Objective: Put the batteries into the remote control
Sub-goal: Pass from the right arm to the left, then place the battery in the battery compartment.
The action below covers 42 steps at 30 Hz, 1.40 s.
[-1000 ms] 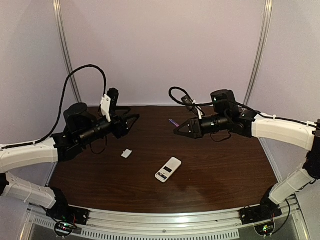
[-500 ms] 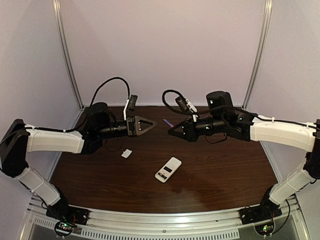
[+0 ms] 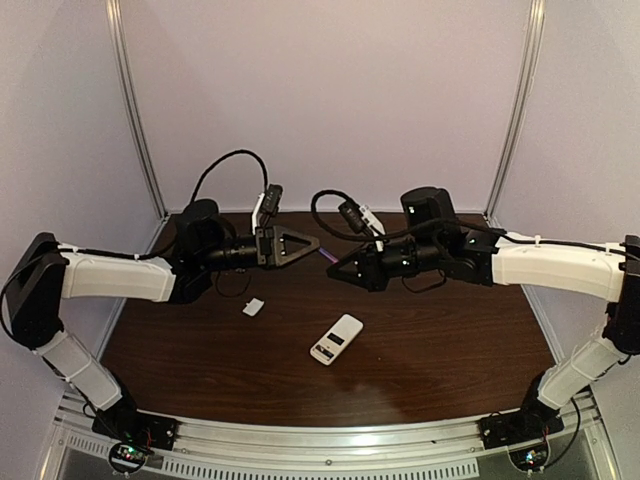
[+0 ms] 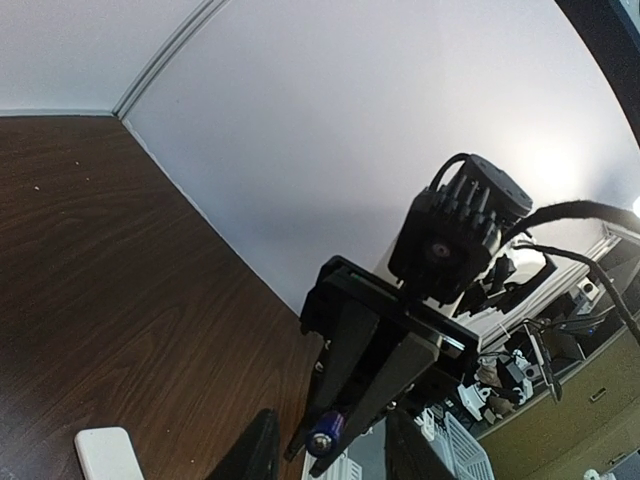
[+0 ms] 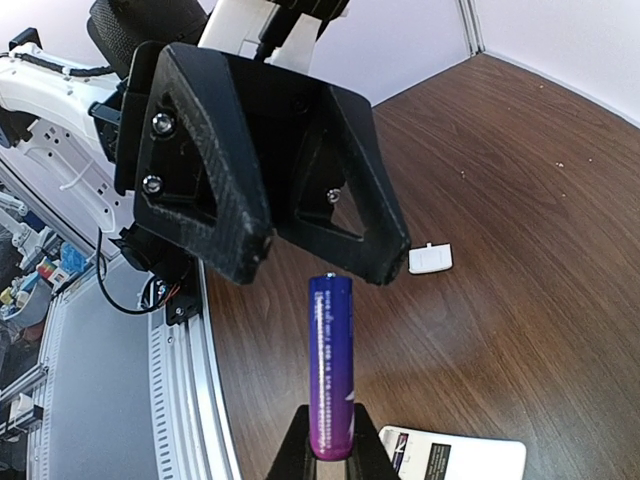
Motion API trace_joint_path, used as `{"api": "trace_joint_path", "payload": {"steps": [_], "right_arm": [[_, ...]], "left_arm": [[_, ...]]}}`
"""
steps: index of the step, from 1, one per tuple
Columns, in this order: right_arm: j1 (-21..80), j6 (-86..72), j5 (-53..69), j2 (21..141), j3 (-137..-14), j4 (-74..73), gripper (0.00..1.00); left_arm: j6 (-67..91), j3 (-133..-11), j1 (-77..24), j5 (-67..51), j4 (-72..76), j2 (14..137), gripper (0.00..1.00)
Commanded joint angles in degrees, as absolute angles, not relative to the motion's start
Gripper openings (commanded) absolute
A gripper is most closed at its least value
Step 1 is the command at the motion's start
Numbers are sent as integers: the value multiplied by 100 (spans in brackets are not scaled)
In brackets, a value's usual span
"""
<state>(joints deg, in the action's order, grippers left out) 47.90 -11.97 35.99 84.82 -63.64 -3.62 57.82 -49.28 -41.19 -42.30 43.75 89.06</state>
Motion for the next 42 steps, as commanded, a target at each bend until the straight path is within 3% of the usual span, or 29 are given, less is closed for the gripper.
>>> {"api": "trace_joint_path", "payload": {"steps": [1,10,14,16,19,24,28,30,33,42], "right_arm": [[4842,-1120,3542,8577,-6556,-334,0],[4858,-1091,3505,8609,-6576,-353,0],[4865,-1076,3511,8620,-6575,-360,3],[4862,-1067,3496,8603,-6571,-386,14],[4856,-985,3306,8498,-6520,-522,41],[4742,-789,2971,8081,-6190,-825,66],[4631,-1069,2359,7375,-5604,-638,99],[4612,-1271,1850,7010,-5281,-626,100],[4553,-1515,2014,6670,-4770,-439,100],[4567,-2697,3656,7719,-4046,404,100]], "left_arm": [[5810,-5080,-4096,-4342,4607,9031,38],[5781,-5107,-4099,-4351,4594,9092,28],[5897,-5115,-4099,-4436,4769,9155,8],[5911,-5081,-4096,-4433,4785,9155,0],[5891,-4997,-4076,-4416,4686,9108,0],[5595,-4684,-3994,-4307,4029,8793,0],[5057,-4542,-3981,-4200,2944,8598,0],[4919,-4430,-3981,-4175,2716,8534,0],[4791,-4336,-3990,-4190,2465,8551,0],[4774,-3985,-4305,-3906,2383,8927,0]]}}
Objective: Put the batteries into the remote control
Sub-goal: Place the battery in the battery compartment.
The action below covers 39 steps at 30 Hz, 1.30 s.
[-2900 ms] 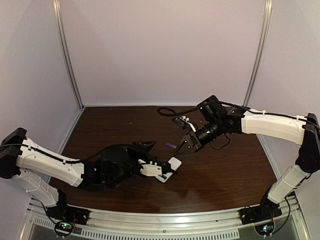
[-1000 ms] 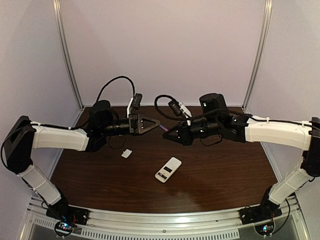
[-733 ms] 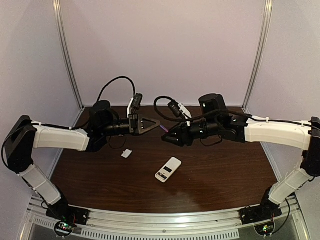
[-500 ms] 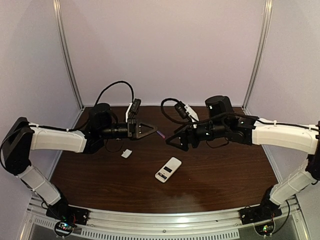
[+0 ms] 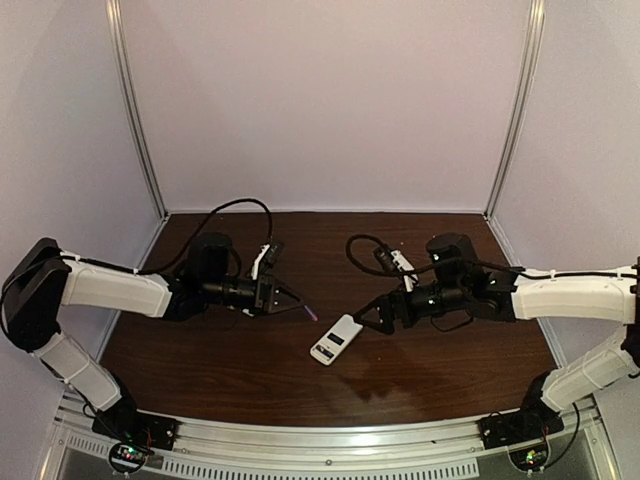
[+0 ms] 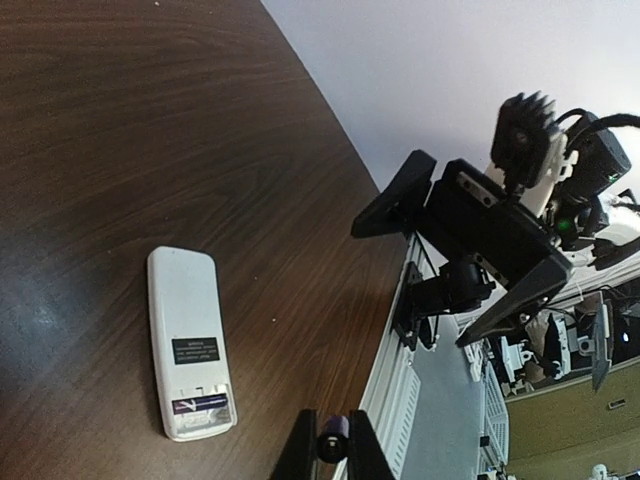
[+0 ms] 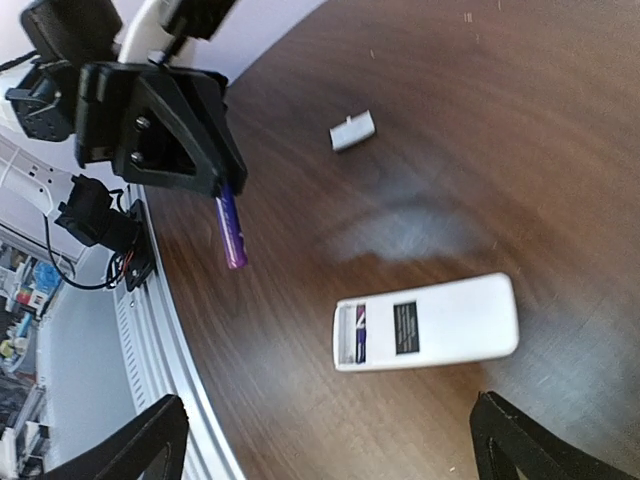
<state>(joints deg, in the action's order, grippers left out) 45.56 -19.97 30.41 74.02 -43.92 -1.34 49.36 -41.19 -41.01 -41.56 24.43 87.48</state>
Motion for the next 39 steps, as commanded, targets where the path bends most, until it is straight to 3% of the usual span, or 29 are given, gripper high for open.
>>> {"api": "trace_joint_path", "payload": {"steps": [1,14,29,39], "right_arm": [[4575,-2824,3646,7761,-3953,550,100],[4619,-3924,3956,8878,-3702,1700,91],[4767,-4723,4346,9619,-3588,2603,74],[4924,-5099,4662,10342,-3794,3182,69]], "left_arm": [[4787,-3943,-4341,-3826,2386,8953,0],[4982,-3842,-4755,-3192,2661,9550,0],[4687,-4153,-4941,-2616,2394,9890,0],[4536,-4293,-5073,-2251,2166,10026,0]]}}
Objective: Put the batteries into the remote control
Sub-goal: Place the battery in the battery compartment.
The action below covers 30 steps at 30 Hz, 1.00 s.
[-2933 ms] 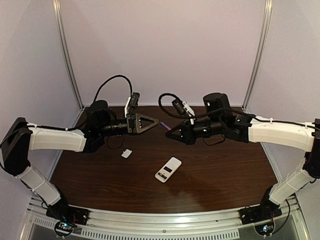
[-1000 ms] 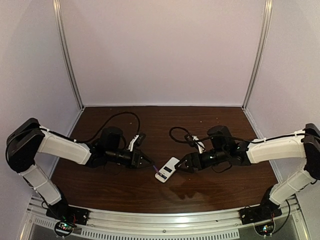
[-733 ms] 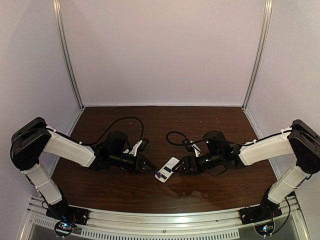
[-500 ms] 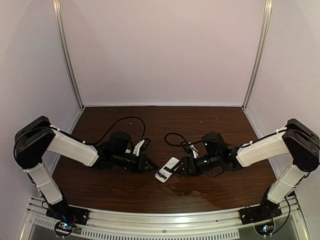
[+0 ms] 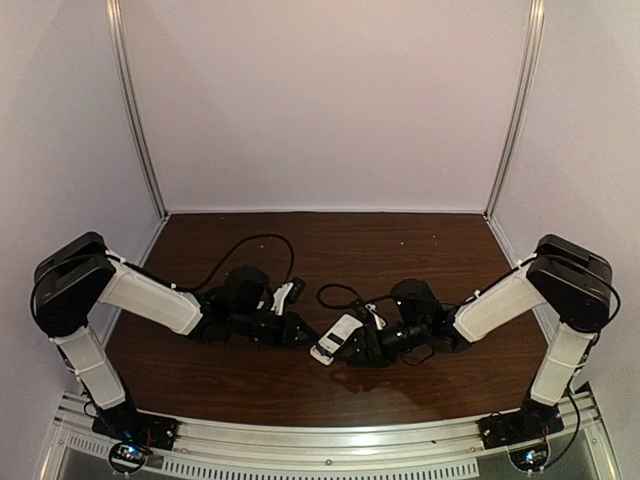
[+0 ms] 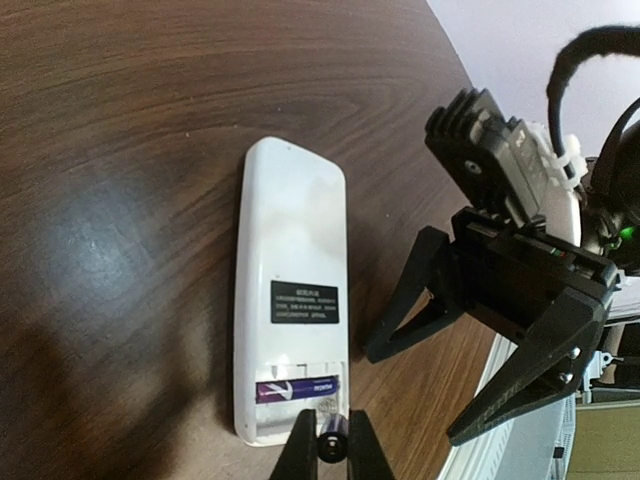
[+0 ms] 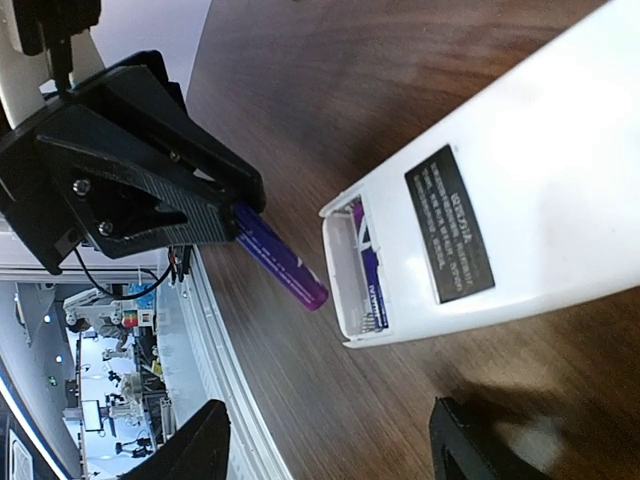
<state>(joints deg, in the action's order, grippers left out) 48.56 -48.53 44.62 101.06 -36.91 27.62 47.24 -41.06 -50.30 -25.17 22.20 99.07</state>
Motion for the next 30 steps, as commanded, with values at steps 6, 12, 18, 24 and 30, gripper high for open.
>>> {"api": "trace_joint_path", "payload": {"steps": [6,12,18,24,30], "right_arm": [[5002,-5324,4731,10582,-3846,3517,67],[5055,-5538,4742,10804,-3912,3926,64],[5065,-5607,4771,10929,-4014,4062,63],[5068,-5763,4824,11053,-4034,4345,63],[5080,-5873,4841,11177,-4146,4553,62]], "left_arm": [[4451,-4282,-5123,-1973,2140,10037,0],[4449,-4324,-5149,-1940,2153,10120,0],[4418,-4322,-5175,-1825,2046,10143,0],[4368,-4414,-5213,-1806,2000,10224,0],[4467,-4372,-5216,-1896,2012,10262,0]]}}
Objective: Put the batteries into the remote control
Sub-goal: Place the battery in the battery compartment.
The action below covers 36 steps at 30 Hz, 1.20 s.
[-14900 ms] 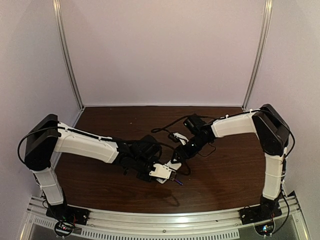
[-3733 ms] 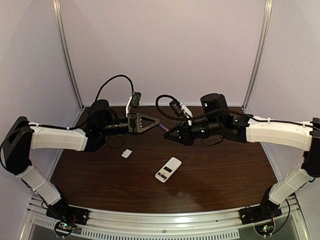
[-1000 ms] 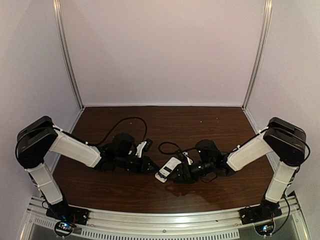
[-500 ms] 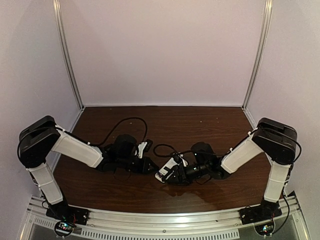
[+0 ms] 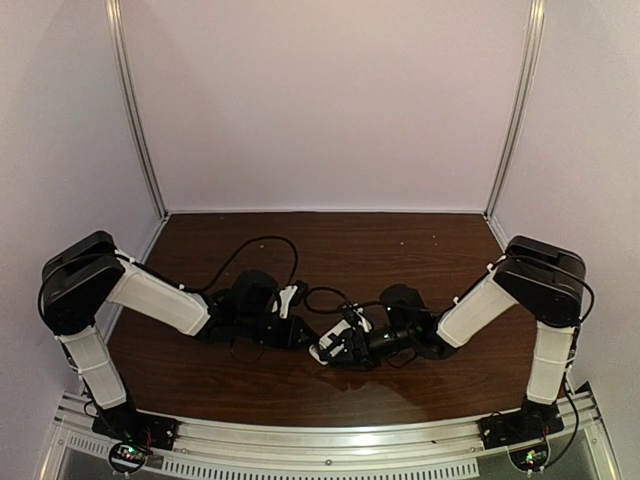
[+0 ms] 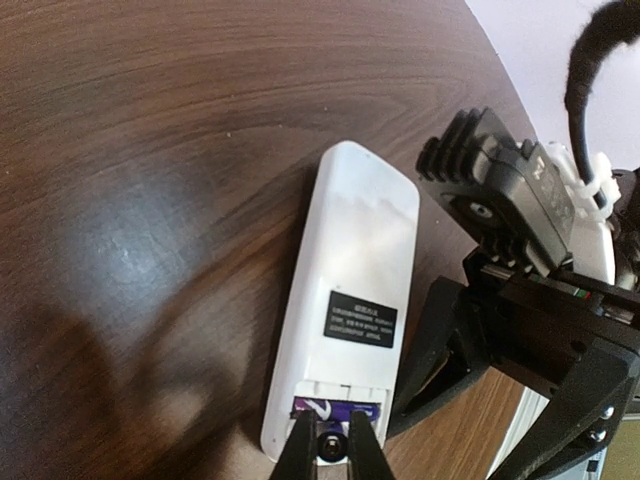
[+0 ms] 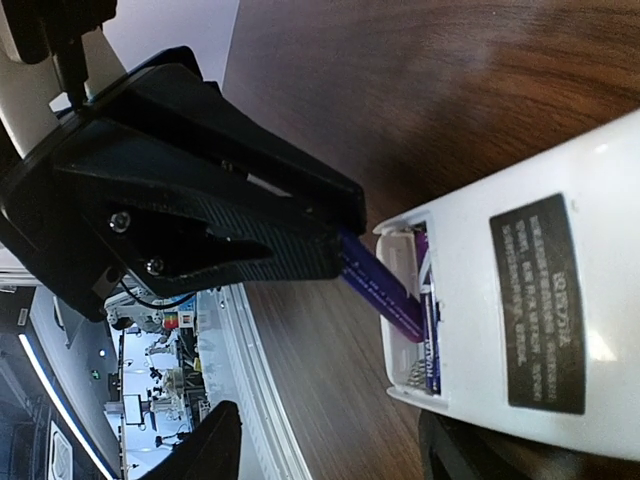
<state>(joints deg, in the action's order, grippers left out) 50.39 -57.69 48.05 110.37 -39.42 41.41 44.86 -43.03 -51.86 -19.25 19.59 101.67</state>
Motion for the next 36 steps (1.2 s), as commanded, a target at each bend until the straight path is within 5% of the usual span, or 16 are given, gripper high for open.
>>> {"api": "trace_joint_path", "payload": {"steps": [1,6,13,36], "right_arm": [[5089,-5904,4843,11194,-4155,4607,61],[5089,-5966,4843,11224,-4140,4727,61],[5089,-5978,4868,11220,-4127,4731,60],[5012,-5661,4853,10436,-3677,4493,59]], "left_arm": [[4499,-4342,-5212,-1899,2038,10234,0],[4568,-4324,-5167,-1993,1960,10267,0],[4515,-4403,-5146,-1738,1560,10207,22],[2930,-4942,-5006,-955,259,9393,41]]}}
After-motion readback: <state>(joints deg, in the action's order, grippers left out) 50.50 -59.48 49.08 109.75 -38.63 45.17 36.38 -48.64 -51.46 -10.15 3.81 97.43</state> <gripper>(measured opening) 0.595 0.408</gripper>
